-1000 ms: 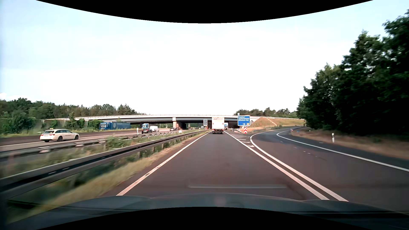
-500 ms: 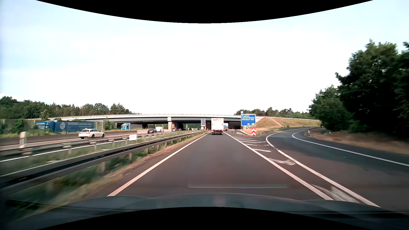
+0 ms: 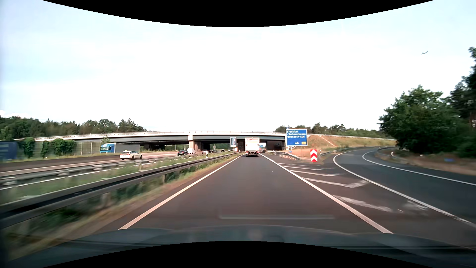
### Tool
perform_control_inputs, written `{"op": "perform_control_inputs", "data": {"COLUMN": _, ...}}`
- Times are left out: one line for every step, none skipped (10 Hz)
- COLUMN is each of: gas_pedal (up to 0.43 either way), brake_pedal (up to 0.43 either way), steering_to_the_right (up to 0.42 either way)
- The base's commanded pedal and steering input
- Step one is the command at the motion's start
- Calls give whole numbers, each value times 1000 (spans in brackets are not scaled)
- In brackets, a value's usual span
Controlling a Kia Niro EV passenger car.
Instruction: Follow the waypoints while adhering to traffic rules and regulations
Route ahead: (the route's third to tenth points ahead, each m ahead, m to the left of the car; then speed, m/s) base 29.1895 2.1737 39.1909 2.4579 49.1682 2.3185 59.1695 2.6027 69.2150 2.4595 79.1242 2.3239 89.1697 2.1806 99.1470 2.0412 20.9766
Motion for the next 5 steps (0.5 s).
{"op": "perform_control_inputs", "data": {"gas_pedal": 110, "brake_pedal": 0, "steering_to_the_right": -4}}
{"op": "perform_control_inputs", "data": {"gas_pedal": 110, "brake_pedal": 0, "steering_to_the_right": -4}}
{"op": "perform_control_inputs", "data": {"gas_pedal": 110, "brake_pedal": 0, "steering_to_the_right": -4}}
{"op": "perform_control_inputs", "data": {"gas_pedal": 110, "brake_pedal": 0, "steering_to_the_right": -4}}
{"op": "perform_control_inputs", "data": {"gas_pedal": 110, "brake_pedal": 0, "steering_to_the_right": -3}}
